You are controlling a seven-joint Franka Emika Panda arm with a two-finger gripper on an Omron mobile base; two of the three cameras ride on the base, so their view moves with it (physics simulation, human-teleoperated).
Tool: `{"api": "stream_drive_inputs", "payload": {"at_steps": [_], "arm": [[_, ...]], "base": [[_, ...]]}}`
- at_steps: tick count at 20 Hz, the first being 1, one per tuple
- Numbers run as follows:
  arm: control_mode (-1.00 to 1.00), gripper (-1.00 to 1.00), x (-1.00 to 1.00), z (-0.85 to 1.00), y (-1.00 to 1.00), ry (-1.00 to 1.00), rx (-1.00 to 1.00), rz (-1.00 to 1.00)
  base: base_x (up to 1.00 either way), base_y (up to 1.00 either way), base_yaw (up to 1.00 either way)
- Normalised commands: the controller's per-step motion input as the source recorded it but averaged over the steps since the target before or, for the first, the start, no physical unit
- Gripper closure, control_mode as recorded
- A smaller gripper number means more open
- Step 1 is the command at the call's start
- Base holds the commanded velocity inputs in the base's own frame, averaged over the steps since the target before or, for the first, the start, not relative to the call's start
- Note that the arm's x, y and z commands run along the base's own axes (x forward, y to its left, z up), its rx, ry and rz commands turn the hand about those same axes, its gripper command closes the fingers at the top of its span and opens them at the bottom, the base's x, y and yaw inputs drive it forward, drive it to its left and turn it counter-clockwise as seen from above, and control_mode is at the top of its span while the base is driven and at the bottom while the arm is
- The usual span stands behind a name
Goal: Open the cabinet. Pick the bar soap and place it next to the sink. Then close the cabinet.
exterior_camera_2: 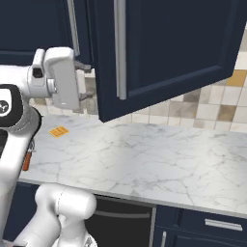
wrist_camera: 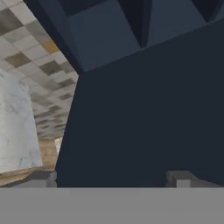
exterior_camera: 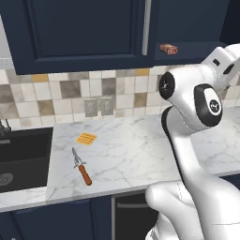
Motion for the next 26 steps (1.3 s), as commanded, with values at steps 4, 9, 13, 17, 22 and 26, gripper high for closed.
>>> {"api": "stream_drive_inputs", "payload": {"at_steps": [4,9,13,17,22,26], "arm": [[-1.00,-1.00,0.29,0.00,-0.21,0.09,-0.06,-0.12],[-1.00,-1.00,0.43,-0.02,-0.40,0.09,0.00,-0.09],[-1.00,-1.00,0.28,-0.01,-0.72,0.09,0.00,-0.12],[-1.00,-1.00,0.00,0.00,-0.98,0.06,0.00,-0.17],[-1.00,-1.00,-0.03,0.02,-0.87,0.02,0.00,-0.16],[-1.00,-1.00,-0.12,0.08,-0.80,0.00,0.00,-0.14]], "base": [[0.00,0.00,0.00],[0.00,0.00,0.00],[0.00,0.00,0.00],[0.00,0.00,0.00],[0.00,0.00,0.00],[0.00,0.00,0.00]]}}
